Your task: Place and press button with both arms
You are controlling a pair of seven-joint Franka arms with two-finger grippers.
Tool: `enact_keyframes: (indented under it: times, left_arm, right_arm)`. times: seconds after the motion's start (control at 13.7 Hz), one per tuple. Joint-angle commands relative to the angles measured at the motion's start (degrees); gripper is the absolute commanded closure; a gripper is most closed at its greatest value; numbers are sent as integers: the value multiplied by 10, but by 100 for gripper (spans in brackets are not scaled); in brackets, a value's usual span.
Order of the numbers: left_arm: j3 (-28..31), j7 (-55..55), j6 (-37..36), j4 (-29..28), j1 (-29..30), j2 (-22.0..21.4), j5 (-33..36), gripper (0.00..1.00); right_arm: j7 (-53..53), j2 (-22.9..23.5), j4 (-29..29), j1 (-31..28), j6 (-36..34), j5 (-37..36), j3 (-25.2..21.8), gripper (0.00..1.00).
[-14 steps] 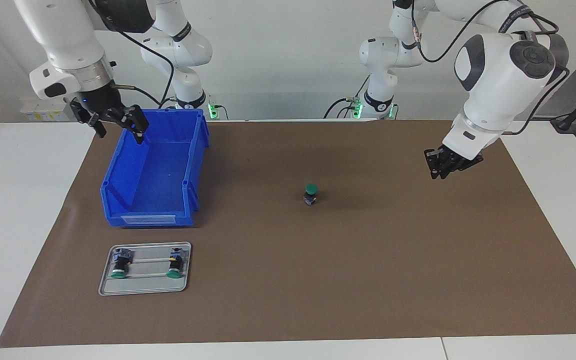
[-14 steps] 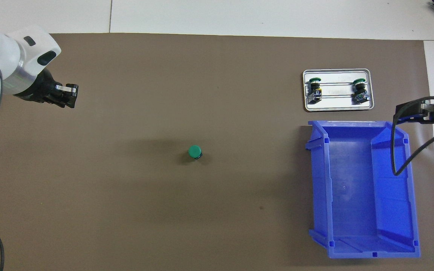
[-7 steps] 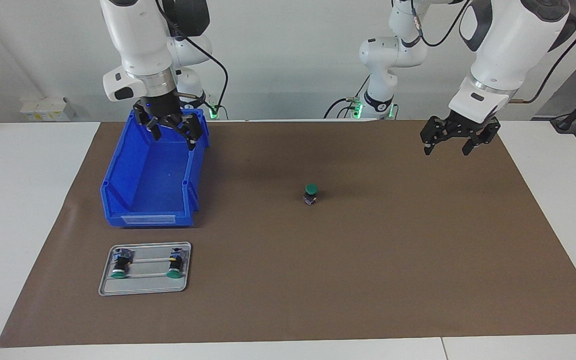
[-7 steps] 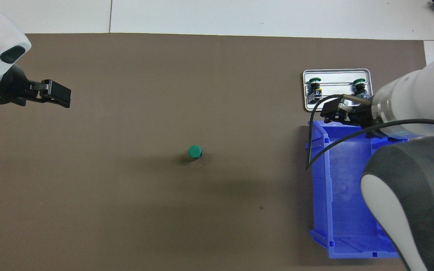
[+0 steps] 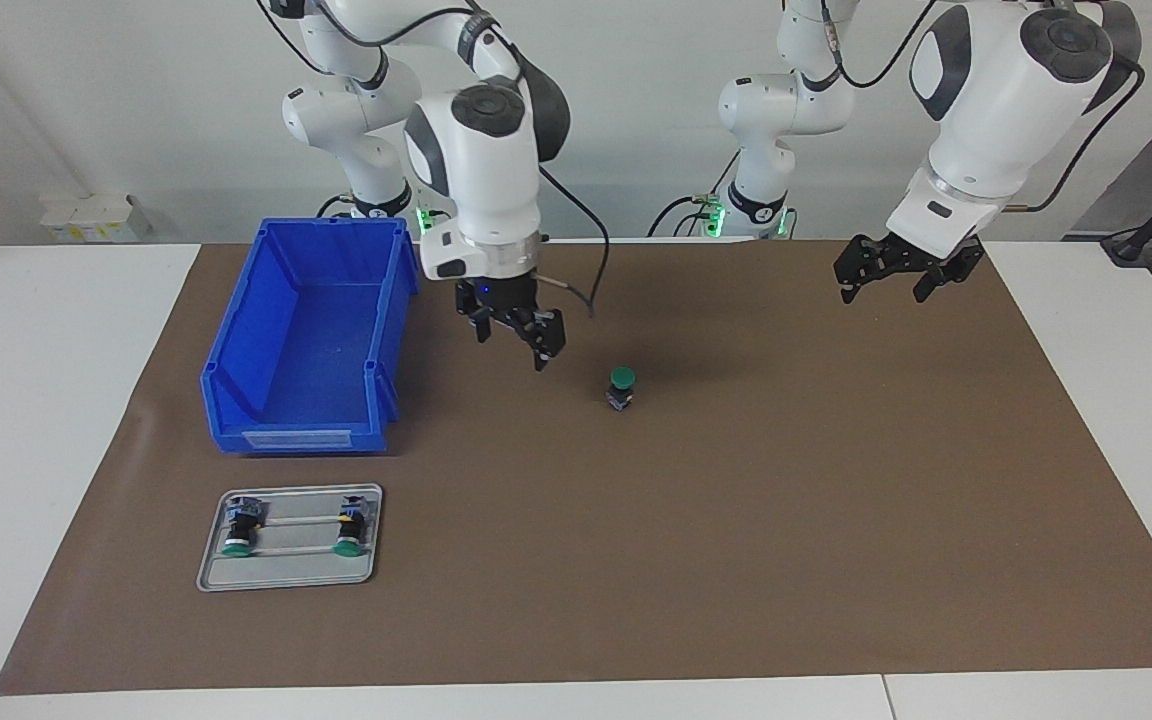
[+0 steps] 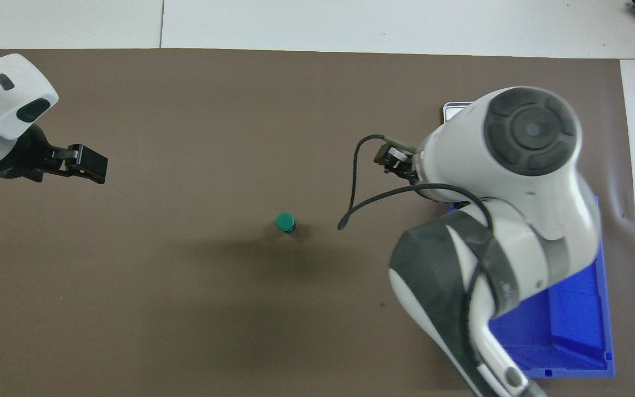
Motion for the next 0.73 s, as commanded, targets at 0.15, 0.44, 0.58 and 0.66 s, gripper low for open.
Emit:
enact_keyframes:
  times: [0.15,0.44,0.58,0.66]
  left_arm:
    - [-3,1,7,-22,4,-19,9,0]
    - [-3,1,7,-22,4,-19,9,0]
    - [-3,1,7,-22,4,-20,9,0]
    - [-3,1,7,-22,4,-19,9,0]
  right_arm:
    - [142,114,59,75,67,-5,-1,0]
    - [158,151,74,91,97,-9,-1,0]
    - [156,144,51,98,95,-10,-1,0]
    - [156,141,39,105,95,-10,-1,0]
